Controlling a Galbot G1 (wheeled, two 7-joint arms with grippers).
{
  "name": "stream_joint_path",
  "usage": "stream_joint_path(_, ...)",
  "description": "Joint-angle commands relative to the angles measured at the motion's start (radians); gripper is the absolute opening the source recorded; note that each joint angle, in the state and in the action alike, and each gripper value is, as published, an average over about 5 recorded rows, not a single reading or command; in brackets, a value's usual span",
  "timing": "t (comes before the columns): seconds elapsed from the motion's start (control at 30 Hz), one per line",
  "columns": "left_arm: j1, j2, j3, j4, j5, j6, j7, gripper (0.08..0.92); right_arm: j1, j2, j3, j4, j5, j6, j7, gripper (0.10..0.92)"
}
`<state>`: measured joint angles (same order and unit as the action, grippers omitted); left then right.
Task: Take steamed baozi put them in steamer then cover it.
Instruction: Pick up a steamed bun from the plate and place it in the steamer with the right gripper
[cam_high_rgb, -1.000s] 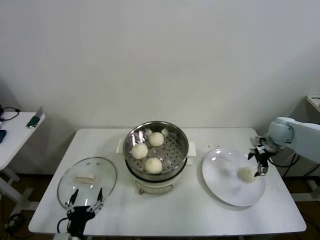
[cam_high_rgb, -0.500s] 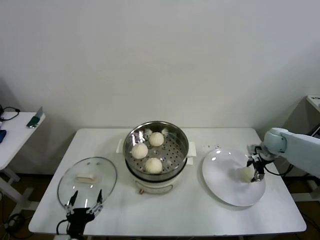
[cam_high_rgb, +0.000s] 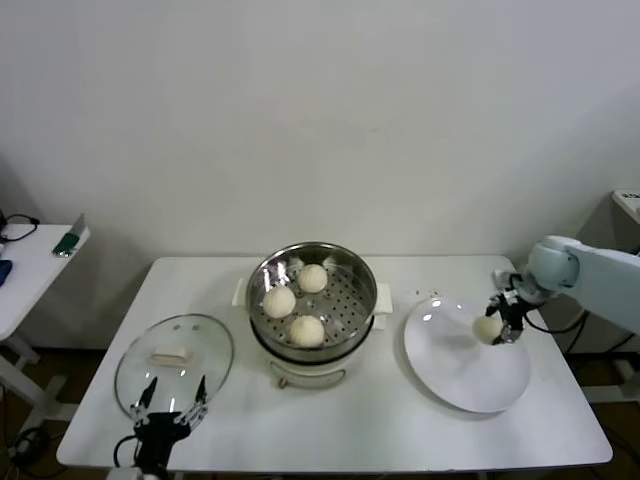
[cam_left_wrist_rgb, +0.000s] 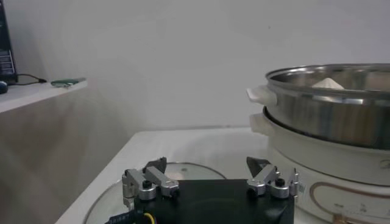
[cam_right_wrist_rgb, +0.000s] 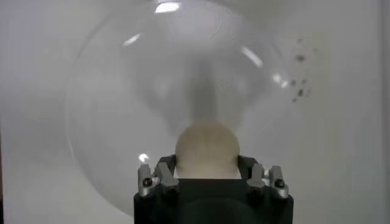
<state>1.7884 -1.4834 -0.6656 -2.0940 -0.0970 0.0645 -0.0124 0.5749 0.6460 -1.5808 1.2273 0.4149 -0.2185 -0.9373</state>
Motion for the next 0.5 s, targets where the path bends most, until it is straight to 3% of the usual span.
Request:
stream_joint_path(0.03, 0.001, -0.004, -0.002, 0.002, 0.0, -0.001, -0.001, 0.823, 0.601, 0.147, -0.261, 0.228, 0.362, -0.029, -0.058, 0.67)
stream_joint_path(0.2, 0.0, 0.006, 0.0, -0.003, 0.0, 0.002, 0.001, 0.823, 0.67, 0.289, -0.24, 0.315, 0.499, -0.079, -0.028, 0.67)
stream_joint_path(0.5, -0.004, 0.012, 0.004, -0.012, -0.006, 0.005, 0.001, 0.823, 0.531, 0.495, -0.178, 0.329, 0.533, -0.145, 0.087, 0.67)
